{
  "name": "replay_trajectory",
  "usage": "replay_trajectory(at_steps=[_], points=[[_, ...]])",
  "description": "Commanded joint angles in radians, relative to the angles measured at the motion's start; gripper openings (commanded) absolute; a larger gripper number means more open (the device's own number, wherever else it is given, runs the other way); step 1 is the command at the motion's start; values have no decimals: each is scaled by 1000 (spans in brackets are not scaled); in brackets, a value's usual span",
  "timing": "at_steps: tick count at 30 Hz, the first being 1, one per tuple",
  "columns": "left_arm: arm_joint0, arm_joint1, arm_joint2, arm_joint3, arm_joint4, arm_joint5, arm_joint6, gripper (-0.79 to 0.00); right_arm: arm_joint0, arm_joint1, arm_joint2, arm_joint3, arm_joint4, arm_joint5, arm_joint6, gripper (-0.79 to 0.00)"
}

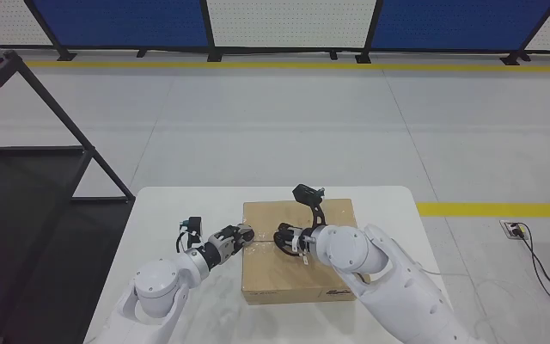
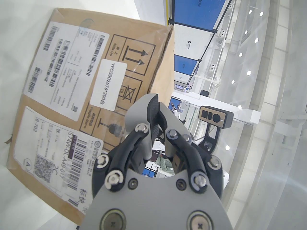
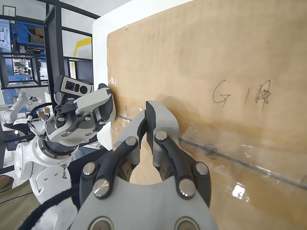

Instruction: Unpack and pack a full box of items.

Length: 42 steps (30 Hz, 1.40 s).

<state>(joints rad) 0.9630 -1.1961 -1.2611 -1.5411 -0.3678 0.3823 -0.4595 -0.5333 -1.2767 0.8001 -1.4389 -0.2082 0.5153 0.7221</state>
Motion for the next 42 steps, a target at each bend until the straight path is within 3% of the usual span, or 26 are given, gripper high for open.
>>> replay_trajectory(at_steps=[1,12,42], points=[[0,0,0,0,0,0,0,-785,2,-4,0,12,2,1,-5,-785],[0,0,0,0,0,0,0,-785,-28,-10,30,8,5,-3,-35,-785],[0,0,0,0,0,0,0,-785,-171,40,229,-101,-84,18,23,-785]])
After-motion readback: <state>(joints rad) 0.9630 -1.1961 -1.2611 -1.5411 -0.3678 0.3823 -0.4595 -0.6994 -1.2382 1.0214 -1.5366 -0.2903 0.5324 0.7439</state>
